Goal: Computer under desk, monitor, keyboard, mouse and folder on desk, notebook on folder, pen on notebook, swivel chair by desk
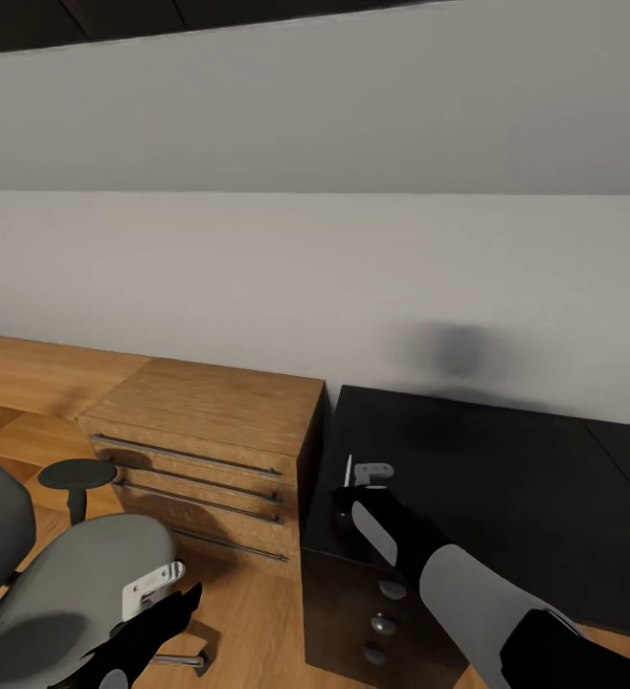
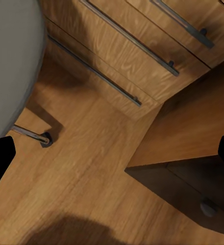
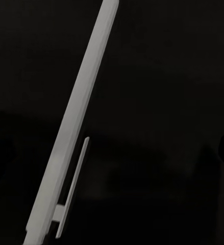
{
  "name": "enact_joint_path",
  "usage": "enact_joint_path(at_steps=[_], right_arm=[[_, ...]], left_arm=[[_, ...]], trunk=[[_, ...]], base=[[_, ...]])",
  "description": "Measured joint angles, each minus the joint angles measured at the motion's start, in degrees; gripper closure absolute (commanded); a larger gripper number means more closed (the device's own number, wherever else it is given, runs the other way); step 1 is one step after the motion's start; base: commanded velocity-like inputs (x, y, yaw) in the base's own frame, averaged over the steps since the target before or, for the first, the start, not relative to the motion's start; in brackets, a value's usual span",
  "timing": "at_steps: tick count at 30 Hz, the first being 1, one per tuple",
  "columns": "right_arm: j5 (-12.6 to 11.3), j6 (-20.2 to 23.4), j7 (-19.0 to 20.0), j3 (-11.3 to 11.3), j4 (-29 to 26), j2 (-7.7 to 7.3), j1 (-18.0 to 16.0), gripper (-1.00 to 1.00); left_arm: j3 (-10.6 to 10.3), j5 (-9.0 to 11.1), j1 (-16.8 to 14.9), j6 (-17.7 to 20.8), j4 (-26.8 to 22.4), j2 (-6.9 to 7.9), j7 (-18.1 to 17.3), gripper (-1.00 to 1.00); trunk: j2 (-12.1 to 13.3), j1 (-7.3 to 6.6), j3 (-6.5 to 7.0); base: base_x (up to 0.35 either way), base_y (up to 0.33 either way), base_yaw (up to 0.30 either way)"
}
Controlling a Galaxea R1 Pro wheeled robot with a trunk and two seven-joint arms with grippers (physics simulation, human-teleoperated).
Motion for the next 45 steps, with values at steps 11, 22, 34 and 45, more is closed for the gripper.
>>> enact_joint_path(at_steps=[11, 22, 34, 45], right_arm=[[-0.03, 0.7, -0.08, 0.17, -0.1, 0.14, 0.0, -1.0], [-0.06, 0.81, -0.12, 0.21, -0.11, 0.15, 0.0, -1.0], [-0.06, 0.88, -0.12, 0.13, -0.04, 0.09, 0.0, -1.0], [0.11, 1.99, -0.11, 0.02, -0.03, 0.09, -0.02, -1.0]], left_arm=[[0.1, 0.01, 0.0, -0.01, 0.0, 0.01, -0.01, -1.0], [1.46, 0.05, 0.0, 0.05, 0.0, -0.03, -0.09, -1.0], [1.67, 0.03, 0.0, 0.03, 0.0, -0.06, -0.12, -1.0], [1.68, 0.04, 0.0, 0.0, 0.0, -0.08, -0.14, -1.0]], trunk=[[0.0, 0.0, 0.0], [0.0, 0.0, 0.0], [0.0, 0.0, 0.0], [0.0, 0.0, 0.01]], base=[[0.0, 0.0, 0.012], [0.0, 0.0, 0.069], [0.0, 0.0, 0.004], [0.0, 0.0, 0.0]])
